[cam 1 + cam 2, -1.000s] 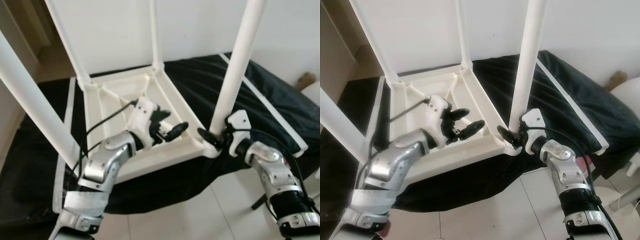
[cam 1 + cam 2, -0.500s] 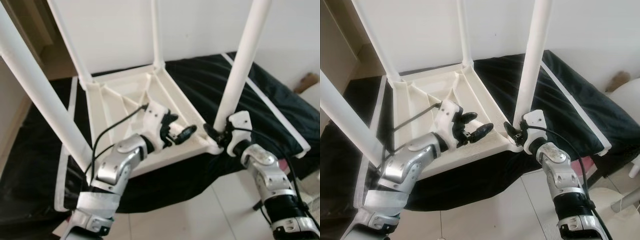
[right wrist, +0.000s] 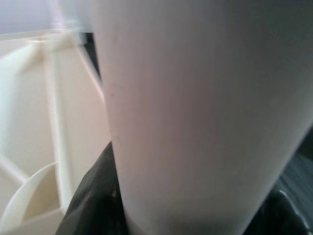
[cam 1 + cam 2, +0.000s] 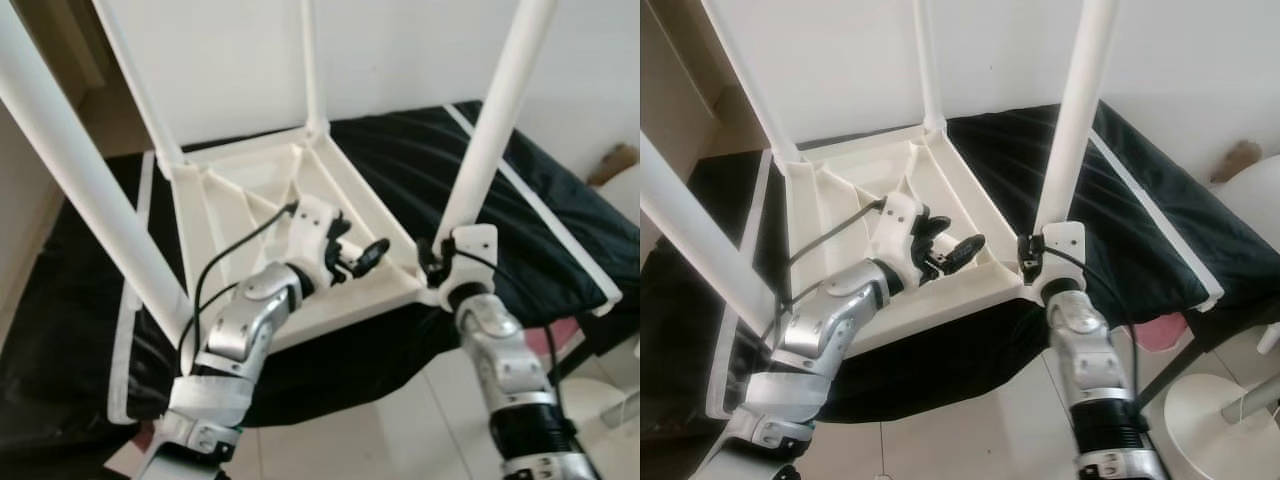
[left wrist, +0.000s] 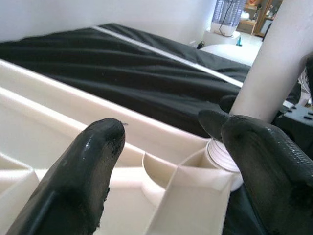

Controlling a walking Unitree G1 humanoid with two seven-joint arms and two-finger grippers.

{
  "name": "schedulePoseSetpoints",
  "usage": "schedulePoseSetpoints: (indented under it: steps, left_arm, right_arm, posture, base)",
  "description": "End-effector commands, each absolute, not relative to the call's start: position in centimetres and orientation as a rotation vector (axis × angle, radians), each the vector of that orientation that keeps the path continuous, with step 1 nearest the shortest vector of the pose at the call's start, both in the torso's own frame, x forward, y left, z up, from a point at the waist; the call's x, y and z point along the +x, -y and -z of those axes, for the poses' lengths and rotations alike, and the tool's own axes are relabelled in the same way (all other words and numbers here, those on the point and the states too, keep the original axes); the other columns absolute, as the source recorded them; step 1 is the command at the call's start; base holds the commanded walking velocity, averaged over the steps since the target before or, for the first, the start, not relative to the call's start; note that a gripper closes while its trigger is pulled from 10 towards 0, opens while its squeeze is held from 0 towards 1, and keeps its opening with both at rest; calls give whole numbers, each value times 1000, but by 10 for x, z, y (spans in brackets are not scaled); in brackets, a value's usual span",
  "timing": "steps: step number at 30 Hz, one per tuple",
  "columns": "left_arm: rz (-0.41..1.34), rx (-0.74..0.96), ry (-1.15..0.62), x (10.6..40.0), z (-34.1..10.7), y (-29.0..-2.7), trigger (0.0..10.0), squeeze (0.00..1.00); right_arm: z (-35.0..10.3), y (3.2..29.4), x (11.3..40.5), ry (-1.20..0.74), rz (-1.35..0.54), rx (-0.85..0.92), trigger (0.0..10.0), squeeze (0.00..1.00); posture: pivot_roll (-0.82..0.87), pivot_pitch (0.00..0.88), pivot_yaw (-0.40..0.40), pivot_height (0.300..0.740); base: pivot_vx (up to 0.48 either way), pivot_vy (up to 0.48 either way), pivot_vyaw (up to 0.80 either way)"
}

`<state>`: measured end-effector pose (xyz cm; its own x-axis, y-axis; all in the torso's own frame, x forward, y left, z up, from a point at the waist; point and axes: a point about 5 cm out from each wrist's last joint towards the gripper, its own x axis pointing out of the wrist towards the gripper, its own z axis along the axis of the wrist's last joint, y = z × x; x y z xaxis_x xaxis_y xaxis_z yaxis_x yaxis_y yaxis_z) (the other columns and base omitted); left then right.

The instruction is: Building children table

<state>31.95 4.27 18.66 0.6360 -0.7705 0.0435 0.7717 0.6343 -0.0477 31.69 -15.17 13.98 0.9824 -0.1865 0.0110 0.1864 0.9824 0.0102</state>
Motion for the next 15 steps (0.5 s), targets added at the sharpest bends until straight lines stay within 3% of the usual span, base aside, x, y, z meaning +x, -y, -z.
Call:
schedulePoseSetpoints:
  steps: [1,6,11,12,15]
  left_arm:
    - [717,-33,39,329,-189,-52,10000,0]
    - [674,-71,45,331,-193,-54,10000,0]
    - [659,-51,75,329,-195,-57,10000,0]
    - [656,-20,86,329,-194,-58,10000,0]
    - [667,45,70,327,-186,-59,10000,0]
  right_arm:
    - [-120,156,313,-94,293,32,0,0]
    - [-126,131,313,-69,214,44,0,0]
    - [-132,133,312,-47,212,35,0,0]
    - [-134,133,312,-31,200,35,10000,0]
    - [-137,133,310,-2,190,41,10000,0]
  posture:
    - [-51,0,35,740]
    - [-42,0,25,740]
    - [-34,0,13,740]
    - [-32,0,11,740]
    - [-32,0,11,740]
  base:
    - [0,0,0]
    - [0,0,0]
    - [0,0,0]
    - [0,0,0]
    - [0,0,0]
